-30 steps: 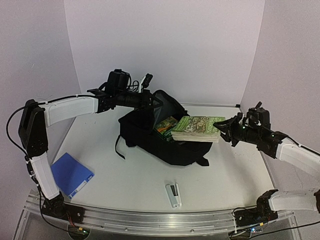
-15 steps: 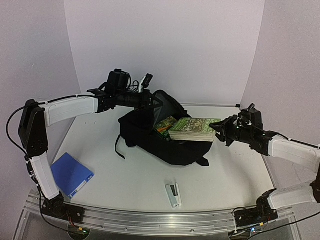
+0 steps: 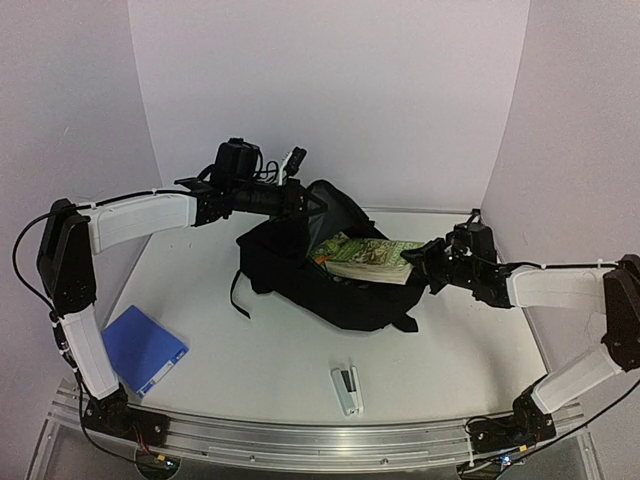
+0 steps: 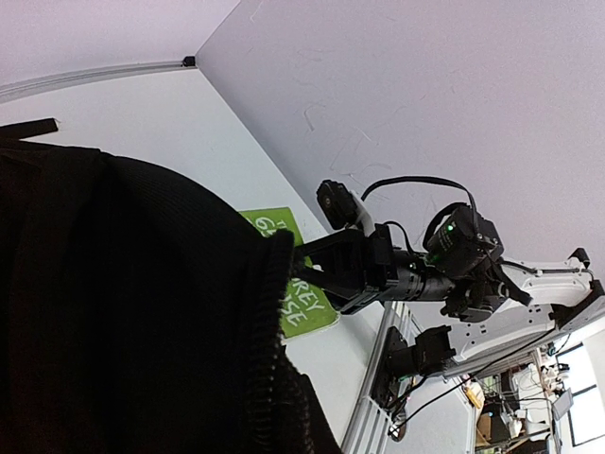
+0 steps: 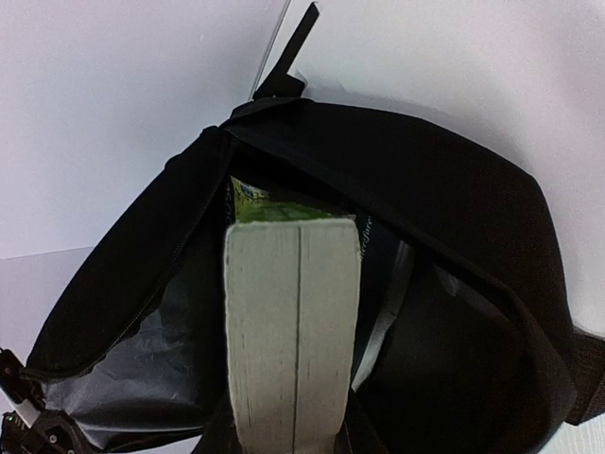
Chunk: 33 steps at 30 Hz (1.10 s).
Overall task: Pack the student bag
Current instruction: Place the book in the student bag.
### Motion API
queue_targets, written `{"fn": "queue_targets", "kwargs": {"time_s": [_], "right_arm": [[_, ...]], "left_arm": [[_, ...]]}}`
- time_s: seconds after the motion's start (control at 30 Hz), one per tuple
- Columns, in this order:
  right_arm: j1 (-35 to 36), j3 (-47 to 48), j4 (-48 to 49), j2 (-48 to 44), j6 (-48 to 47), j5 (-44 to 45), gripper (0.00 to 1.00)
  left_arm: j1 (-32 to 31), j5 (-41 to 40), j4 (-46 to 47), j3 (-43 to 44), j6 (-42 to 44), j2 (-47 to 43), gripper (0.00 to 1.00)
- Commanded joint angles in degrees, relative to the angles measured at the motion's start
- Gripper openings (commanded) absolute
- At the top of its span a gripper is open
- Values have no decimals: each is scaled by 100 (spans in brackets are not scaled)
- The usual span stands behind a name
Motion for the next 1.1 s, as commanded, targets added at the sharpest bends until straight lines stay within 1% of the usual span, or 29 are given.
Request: {"fn": "queue_targets", "kwargs": {"time_s": [0.0, 0.1, 0.2, 0.33, 0.47, 0.5, 0.6, 0.73, 0.93, 1.07], "right_arm": [[398, 548, 1055, 445, 255, 822, 0], [791, 796, 1182, 1008, 452, 1286, 0], [1013, 1055, 1558, 1664, 713, 1423, 0], [1247, 1593, 1657, 2386, 704, 1848, 10], [1253, 1913, 1655, 2727, 548, 1892, 25], [1255, 1922, 1634, 2730, 495, 1901, 34], [1252, 1752, 1503, 2538, 359, 1992, 51], [1254, 1339, 1316, 2046, 211, 2162, 63], [1263, 813, 776, 1293, -74, 2338, 67], [1262, 576, 738, 1108, -45, 2208, 67]], "left_arm": [[-61, 262, 674, 183, -31, -213, 0], [-65, 288, 713, 172, -88, -180, 0], [-70, 324, 799, 161, -175, -119, 0], [-68, 340, 845, 137, -240, -95, 0], [-70, 317, 829, 116, -251, -104, 0], [-70, 307, 814, 112, -251, -106, 0], [-70, 284, 789, 87, -232, -120, 0], [-70, 232, 744, 40, -172, -153, 0], [-70, 224, 674, 26, -117, -175, 0], [-69, 215, 665, 16, -98, -184, 0]]}}
